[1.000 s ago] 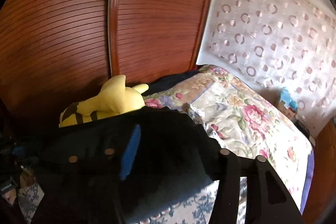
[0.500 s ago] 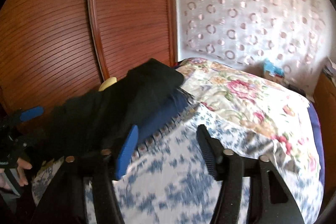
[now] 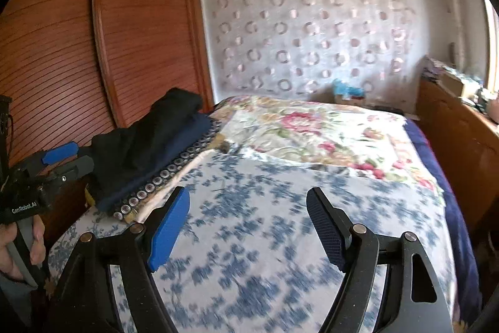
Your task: Fold small clothes
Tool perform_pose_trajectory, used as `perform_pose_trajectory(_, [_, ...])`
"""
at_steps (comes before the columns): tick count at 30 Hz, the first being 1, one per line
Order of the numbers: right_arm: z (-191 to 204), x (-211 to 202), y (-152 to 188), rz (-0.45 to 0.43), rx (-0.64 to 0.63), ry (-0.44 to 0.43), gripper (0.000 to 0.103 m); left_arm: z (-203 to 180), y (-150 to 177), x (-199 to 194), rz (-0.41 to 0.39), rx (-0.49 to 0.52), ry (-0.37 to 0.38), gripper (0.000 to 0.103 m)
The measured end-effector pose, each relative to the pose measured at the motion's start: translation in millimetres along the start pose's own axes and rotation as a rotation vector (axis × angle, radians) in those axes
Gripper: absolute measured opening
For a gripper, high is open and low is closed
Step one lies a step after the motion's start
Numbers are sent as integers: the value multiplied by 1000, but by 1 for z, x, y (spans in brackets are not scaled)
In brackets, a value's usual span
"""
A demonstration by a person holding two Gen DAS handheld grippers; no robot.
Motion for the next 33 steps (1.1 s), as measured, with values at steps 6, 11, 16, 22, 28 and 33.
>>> perform_pose_trajectory(6, [10, -37, 7, -75, 35, 47, 79, -22, -16, -22, -34, 17, 21, 83])
perform_pose_trajectory(11, [23, -55, 20, -131, 38, 89, 79, -31, -22, -36, -61, 10, 19, 83])
perform_pose_trajectory(16, [34, -59, 39, -166, 46, 115, 79, -30, -24, -36, -48, -4, 16, 83])
perform_pose_trajectory(22, [41, -63, 64, -162, 50, 123, 79, -30, -22, -34, -45, -5, 17, 83])
perform_pose_trajectory(28, [39, -72, 64, -159, 56, 126, 79, -28, -19, -31, -40, -9, 14, 83])
perform_pose_trajectory(33, [37, -75, 61, -154, 60, 128, 79, -26, -17, -29, -40, -10, 10, 83])
Point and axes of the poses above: each gripper's, at about its wrist camera, not at the fingertips, and x roughly the way its jaws point, z to its left, y to its underside, the point moved 3 cm from there along x, roughly the way its jaws point, and after that the axes turned 2 degrees about x, right-handed, at the moved point
